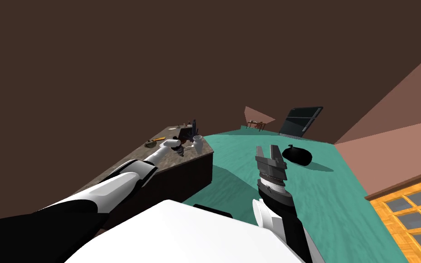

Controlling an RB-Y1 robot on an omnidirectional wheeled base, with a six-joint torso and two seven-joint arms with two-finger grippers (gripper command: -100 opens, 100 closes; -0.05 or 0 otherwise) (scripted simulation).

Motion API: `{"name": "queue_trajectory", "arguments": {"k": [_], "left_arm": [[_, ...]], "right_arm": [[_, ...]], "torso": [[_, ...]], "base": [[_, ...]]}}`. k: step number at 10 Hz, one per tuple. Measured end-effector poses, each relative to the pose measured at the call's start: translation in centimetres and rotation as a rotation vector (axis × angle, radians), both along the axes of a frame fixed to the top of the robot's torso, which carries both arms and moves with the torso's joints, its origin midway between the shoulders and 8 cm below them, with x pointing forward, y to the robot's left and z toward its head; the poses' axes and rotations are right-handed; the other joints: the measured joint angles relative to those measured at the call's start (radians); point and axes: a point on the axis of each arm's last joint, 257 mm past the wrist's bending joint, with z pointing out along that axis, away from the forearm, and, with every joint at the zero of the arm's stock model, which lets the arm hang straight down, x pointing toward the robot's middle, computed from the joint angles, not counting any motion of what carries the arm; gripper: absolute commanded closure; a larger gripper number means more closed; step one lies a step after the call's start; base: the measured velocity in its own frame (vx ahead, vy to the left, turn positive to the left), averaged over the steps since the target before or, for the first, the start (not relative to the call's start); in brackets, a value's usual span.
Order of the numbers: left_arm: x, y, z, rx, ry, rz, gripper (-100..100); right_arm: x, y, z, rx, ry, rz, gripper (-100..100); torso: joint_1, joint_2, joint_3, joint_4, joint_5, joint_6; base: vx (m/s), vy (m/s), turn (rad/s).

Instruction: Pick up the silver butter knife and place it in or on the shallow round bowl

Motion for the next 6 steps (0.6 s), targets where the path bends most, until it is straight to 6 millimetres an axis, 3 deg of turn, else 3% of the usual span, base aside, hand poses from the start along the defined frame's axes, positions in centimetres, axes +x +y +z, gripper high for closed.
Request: {"name": "queue_trajectory", "arguments": {"k": [6], "left_arm": [[-4.4,1.3,-1.4,-0.103,0.17,0.08,-100]], "right_arm": [[0.0,0.0,0.0,0.0,0.0,0.0,0]], "torso": [[0.0,-0.002,-0.001,-0.001,0.001,-0.001]], "base": [[0.092,0.079,-0.086]]}}
